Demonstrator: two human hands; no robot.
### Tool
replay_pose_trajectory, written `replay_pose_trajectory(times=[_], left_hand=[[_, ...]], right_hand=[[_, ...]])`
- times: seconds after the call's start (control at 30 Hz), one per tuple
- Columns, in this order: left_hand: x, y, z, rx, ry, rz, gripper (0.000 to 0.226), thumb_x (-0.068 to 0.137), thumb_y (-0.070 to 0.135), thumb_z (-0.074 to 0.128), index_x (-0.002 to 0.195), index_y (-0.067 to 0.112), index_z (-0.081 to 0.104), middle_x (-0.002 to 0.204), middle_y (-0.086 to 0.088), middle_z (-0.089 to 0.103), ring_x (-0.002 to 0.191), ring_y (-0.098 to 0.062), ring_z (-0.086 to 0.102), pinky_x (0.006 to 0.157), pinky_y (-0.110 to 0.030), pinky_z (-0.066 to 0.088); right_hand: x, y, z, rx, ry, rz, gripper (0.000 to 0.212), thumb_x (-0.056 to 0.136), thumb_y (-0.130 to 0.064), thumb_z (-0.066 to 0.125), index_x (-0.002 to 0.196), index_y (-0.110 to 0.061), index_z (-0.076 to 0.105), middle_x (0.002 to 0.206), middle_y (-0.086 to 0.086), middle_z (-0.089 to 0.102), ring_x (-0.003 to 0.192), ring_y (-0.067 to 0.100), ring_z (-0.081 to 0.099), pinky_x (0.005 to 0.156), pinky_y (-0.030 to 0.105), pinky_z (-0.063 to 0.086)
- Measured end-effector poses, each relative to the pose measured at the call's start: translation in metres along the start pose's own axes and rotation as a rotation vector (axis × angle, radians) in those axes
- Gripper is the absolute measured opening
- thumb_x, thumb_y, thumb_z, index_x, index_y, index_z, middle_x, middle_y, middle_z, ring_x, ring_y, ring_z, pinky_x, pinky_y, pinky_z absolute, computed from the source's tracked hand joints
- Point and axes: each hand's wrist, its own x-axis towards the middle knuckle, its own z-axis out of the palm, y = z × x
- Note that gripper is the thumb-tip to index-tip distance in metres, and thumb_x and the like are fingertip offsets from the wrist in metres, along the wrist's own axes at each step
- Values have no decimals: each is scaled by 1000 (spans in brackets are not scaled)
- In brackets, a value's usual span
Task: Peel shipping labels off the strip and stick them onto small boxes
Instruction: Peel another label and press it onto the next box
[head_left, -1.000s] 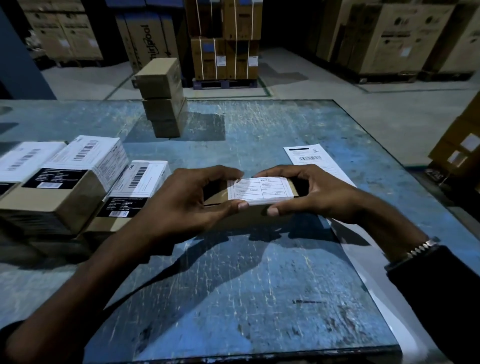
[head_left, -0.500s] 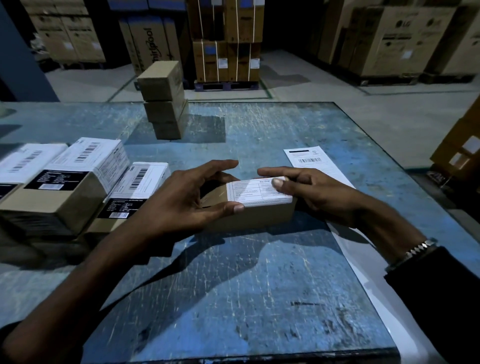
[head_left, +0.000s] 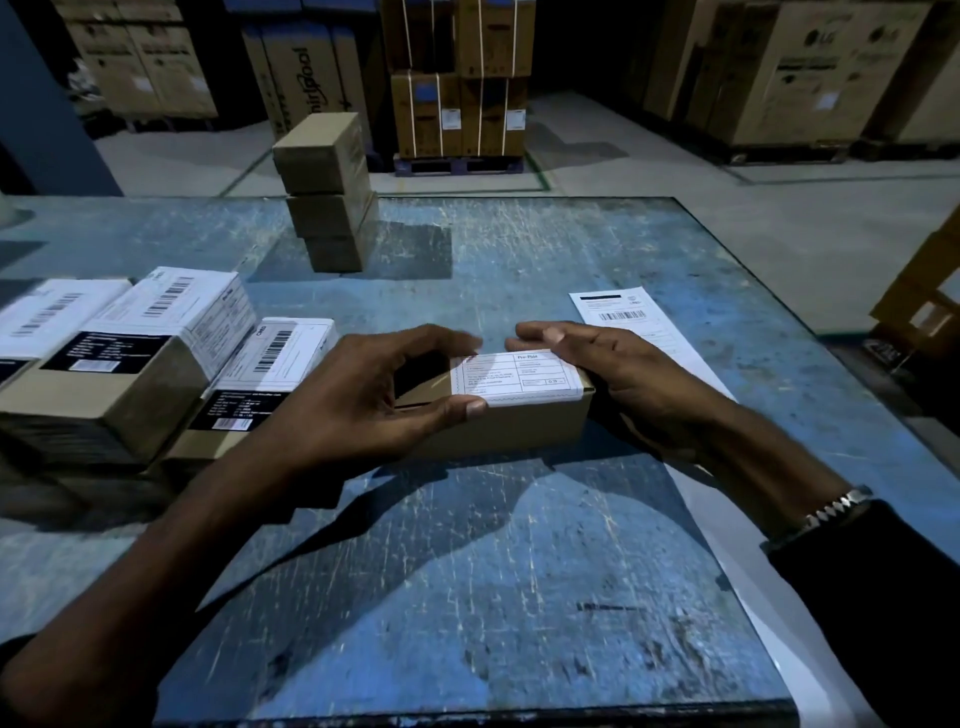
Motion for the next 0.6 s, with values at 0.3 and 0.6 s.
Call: replay_pose_trajectory(times=[0.3, 0.6], left_hand=[[0, 0, 0, -96, -14, 9, 44, 90, 26, 84, 132, 17, 74, 129, 10, 76, 122, -5, 70, 107, -32, 57], [0, 4, 2, -133, 80, -15, 48, 73, 33, 90, 116, 14, 82, 123, 11, 76, 113, 1, 72, 99, -21, 58]], right_hand=[[-10, -4, -10, -136, -142, -44, 55, 87, -7, 76, 141, -15, 68, 134, 4, 76, 128, 20, 69, 105, 26, 56], [-18, -5, -6, -248, -56, -120, 54, 73, -8, 92, 124, -19, 79, 120, 4, 81, 118, 22, 75, 105, 39, 58]])
